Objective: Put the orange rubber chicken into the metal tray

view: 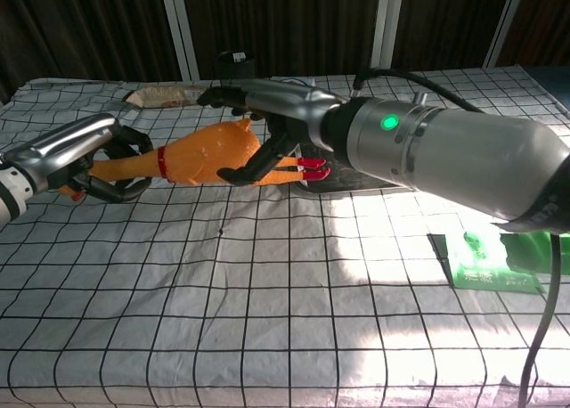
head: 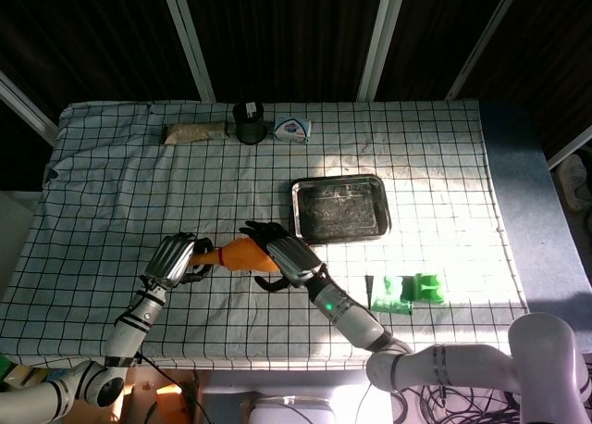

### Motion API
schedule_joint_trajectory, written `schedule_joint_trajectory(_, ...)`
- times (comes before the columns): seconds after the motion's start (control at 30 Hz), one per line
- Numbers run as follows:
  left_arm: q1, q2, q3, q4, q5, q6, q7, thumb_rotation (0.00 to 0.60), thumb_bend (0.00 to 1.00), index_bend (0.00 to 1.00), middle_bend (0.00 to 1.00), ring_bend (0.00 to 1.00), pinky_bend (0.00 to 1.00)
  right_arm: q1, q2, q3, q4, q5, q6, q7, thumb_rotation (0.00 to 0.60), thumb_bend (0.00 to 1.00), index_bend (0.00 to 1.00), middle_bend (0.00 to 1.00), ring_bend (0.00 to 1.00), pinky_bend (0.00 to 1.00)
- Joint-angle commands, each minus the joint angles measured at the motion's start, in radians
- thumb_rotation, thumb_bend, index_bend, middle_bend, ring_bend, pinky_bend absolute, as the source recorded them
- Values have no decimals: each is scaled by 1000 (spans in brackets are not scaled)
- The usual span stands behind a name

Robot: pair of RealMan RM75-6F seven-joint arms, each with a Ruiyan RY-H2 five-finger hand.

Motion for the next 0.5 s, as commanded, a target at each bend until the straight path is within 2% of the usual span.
schedule_joint_trajectory(0.03, 2, 2, 2, -5, 6, 7, 5, 600, 835, 665, 789, 509, 482, 56, -76, 9, 59, 74, 27, -80, 600, 303, 0, 0, 0, 0)
schedule_joint_trajectory(0.1, 4, 6, 3, -12, 9, 13, 7, 600, 834, 665, 789, 509, 483, 70, -107, 11, 78, 95, 50, -108, 600, 304, 5, 0, 0, 5)
schedule_joint_trajectory(0.13, 5, 7, 4, -15, 10, 14, 8, 600, 834, 665, 790, 509, 483, 72, -119, 11, 85, 97, 65, -118, 600, 304, 48, 18, 0, 36)
schedule_joint_trajectory(0.17, 6, 9, 4, -18, 10, 15, 9, 600, 834, 665, 790, 509, 483, 74, -131, 11, 92, 95, 82, -128, 600, 303, 116, 62, 16, 87)
schedule_joint_trajectory(0.2, 8, 12, 5, -21, 9, 16, 11, 600, 834, 665, 790, 509, 483, 75, -148, 12, 102, 89, 109, -140, 600, 304, 233, 139, 71, 187)
schedule_joint_trajectory(0.23, 9, 13, 6, -23, 8, 16, 13, 600, 834, 665, 790, 509, 484, 75, -161, 12, 112, 80, 130, -150, 600, 306, 364, 240, 171, 320)
schedule_joint_trajectory(0.27, 10, 15, 7, -25, 8, 16, 15, 600, 834, 665, 790, 509, 484, 75, -173, 10, 121, 73, 147, -160, 600, 310, 447, 309, 262, 415)
schedule_joint_trajectory(0.33, 11, 18, 10, -33, 10, 17, 17, 600, 834, 665, 789, 510, 484, 75, -197, 7, 140, 67, 180, -183, 600, 371, 669, 511, 533, 685)
schedule_joint_trajectory(0.43, 14, 21, 15, -46, 20, 24, 19, 600, 835, 665, 789, 509, 484, 72, -234, -2, 178, 18, 237, -203, 600, 508, 911, 751, 788, 936)
schedule_joint_trajectory(0.5, 16, 23, 16, -52, 23, 27, 22, 600, 835, 665, 789, 509, 484, 68, -248, -13, 196, -25, 258, -204, 600, 544, 984, 820, 869, 998)
